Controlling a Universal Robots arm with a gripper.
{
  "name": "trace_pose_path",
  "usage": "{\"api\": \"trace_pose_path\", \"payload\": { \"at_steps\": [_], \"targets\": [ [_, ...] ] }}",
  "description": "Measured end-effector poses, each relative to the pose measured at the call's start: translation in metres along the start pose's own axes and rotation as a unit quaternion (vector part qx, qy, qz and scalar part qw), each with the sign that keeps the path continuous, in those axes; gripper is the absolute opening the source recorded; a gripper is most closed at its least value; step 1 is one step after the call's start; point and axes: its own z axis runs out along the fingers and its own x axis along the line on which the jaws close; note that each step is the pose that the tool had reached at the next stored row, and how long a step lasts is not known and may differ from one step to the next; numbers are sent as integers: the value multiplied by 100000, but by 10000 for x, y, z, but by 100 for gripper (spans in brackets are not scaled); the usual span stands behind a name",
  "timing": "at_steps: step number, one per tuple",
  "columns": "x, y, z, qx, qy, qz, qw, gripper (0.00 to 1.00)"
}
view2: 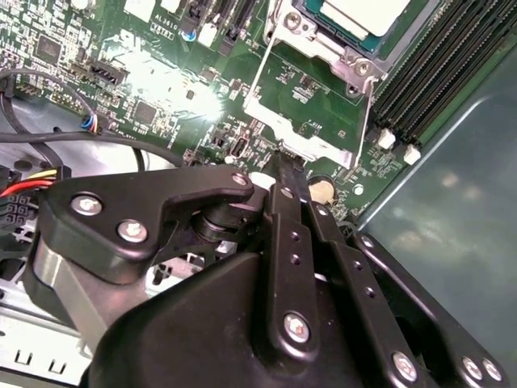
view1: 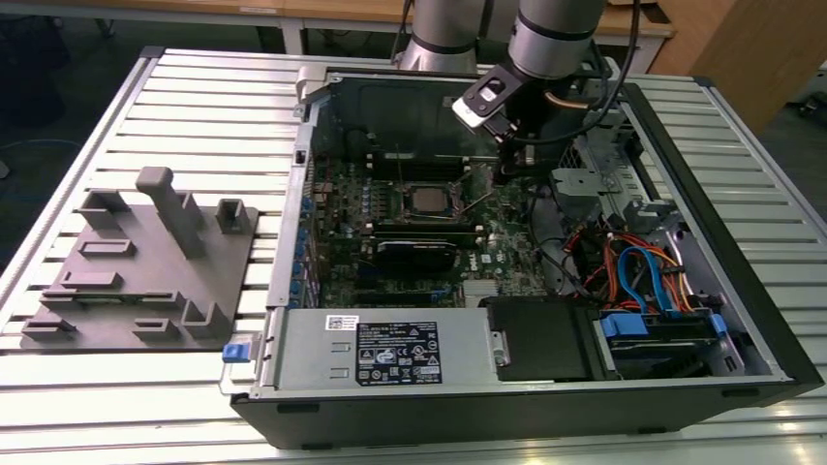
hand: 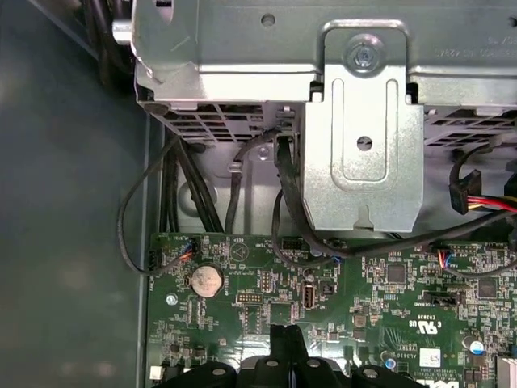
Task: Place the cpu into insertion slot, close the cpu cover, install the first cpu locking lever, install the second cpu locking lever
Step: 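Close the cpu cover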
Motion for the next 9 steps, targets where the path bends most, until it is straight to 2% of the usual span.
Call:
{"api": "trace_pose_path", "payload": {
  "at_steps": [5,9],
  "targets": [
    [0,-101,13,-3,4,-6,100000,11],
    [0,-145,15,0,-3,-5,100000,11]
  ]
}}
